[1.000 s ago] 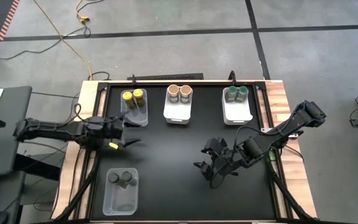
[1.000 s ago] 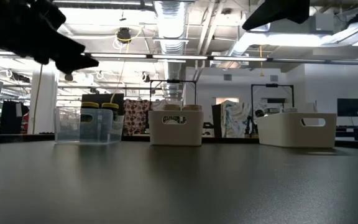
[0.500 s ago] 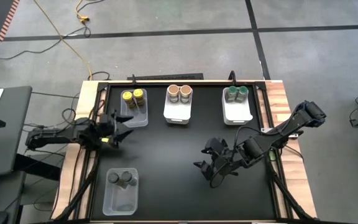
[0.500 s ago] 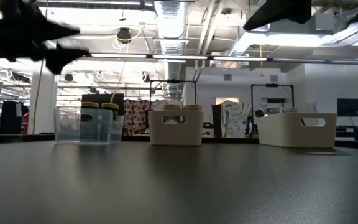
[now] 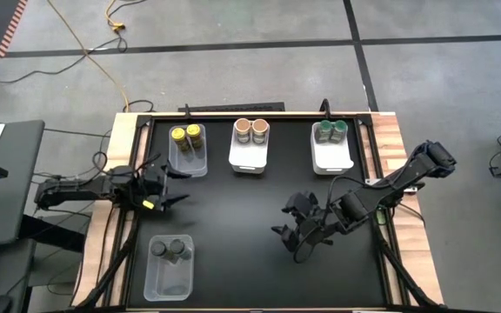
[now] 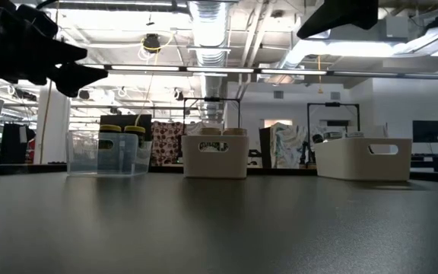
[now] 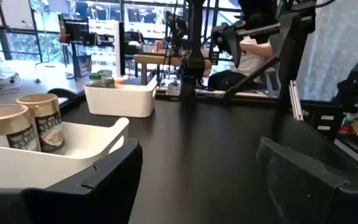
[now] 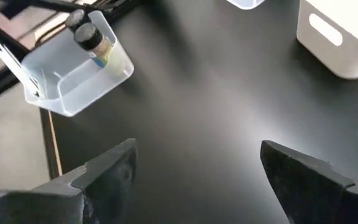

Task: Sort spices by type
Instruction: Return to Home Position

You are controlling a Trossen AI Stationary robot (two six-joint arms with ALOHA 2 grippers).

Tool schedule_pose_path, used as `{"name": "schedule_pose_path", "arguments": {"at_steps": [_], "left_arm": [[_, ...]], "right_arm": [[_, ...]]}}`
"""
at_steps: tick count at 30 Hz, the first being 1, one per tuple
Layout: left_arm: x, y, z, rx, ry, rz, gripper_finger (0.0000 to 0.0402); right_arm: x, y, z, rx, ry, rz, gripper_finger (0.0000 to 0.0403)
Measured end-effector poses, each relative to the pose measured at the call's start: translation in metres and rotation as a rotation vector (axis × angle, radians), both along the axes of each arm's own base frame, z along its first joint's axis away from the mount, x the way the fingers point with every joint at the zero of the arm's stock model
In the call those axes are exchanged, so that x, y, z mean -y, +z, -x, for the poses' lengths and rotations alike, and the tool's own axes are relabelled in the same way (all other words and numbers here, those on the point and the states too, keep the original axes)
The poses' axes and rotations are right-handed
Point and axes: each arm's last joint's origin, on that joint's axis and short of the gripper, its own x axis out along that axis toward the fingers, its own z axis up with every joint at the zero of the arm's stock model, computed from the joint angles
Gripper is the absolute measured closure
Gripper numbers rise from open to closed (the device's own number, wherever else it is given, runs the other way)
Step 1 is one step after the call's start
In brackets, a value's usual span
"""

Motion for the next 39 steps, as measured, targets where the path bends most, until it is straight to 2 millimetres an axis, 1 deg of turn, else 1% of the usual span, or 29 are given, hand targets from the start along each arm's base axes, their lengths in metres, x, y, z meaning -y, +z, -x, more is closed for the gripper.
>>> {"name": "schedule_pose_path", "arguments": {"at_steps": [7,10,14,18,21,25,29,31,33,36,39], "left_arm": [[0.0,0.0,0.0,-0.004,0.003,0.001,0.0097],[0.0,-0.001,0.0,-0.005,0.004,0.003,0.0097],[0.0,-0.001,0.0,-0.005,0.004,0.003,0.0097],[0.0,-0.001,0.0,-0.006,0.004,0.003,0.0097],[0.0,-0.001,0.0,-0.008,0.005,0.003,0.0097],[0.0,-0.001,0.0,-0.008,0.005,0.003,0.0097],[0.0,-0.001,0.0,-0.008,0.006,0.003,0.0097],[0.0,-0.001,0.0,-0.008,0.006,0.003,0.0097],[0.0,-0.001,0.0,-0.008,0.006,0.003,0.0097],[0.0,-0.001,0.0,-0.009,0.006,0.003,0.0097],[0.0,-0.001,0.0,-0.008,0.007,0.003,0.0097]], "right_arm": [[0.001,-0.001,0.001,-0.033,0.087,0.114,0.0039],[0.007,-0.007,0.002,-0.079,0.087,0.16,0.0039],[0.02,-0.035,0.005,-0.157,0.055,0.196,0.0039],[0.03,-0.062,0.003,-0.139,0.078,0.225,0.0039],[0.04,-0.074,0.001,-0.121,0.103,0.273,0.0039],[0.06,-0.092,0.0,-0.134,0.114,0.344,0.0039],[0.082,-0.11,0.001,-0.088,0.275,0.295,0.0039],[0.093,-0.117,0.007,-0.028,0.312,0.268,0.0039],[0.104,-0.119,0.016,0.026,0.278,0.259,0.0039],[0.116,-0.12,0.037,0.095,0.238,0.272,0.0039],[0.124,-0.12,0.061,0.189,0.222,0.307,0.0039]]}}
